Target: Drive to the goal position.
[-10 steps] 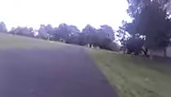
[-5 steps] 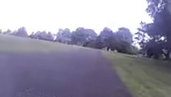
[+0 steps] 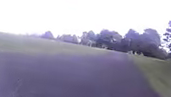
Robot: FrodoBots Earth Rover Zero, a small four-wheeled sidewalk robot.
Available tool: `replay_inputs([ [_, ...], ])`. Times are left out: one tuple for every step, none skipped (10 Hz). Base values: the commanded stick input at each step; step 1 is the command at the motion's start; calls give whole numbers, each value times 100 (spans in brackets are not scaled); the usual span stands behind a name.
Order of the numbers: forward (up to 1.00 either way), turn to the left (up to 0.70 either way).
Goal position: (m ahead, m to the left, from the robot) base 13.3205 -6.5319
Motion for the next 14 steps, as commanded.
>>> replay_inputs([
  [100, 0],
  [100, 0],
  [100, -11],
  [100, -38],
  [100, -40],
  [100, -40],
  [100, -40],
  [100, -40],
  [100, -40],
  [100, -40],
  [100, -40],
  [100, -40],
  [100, -40],
  [100, -40],
])
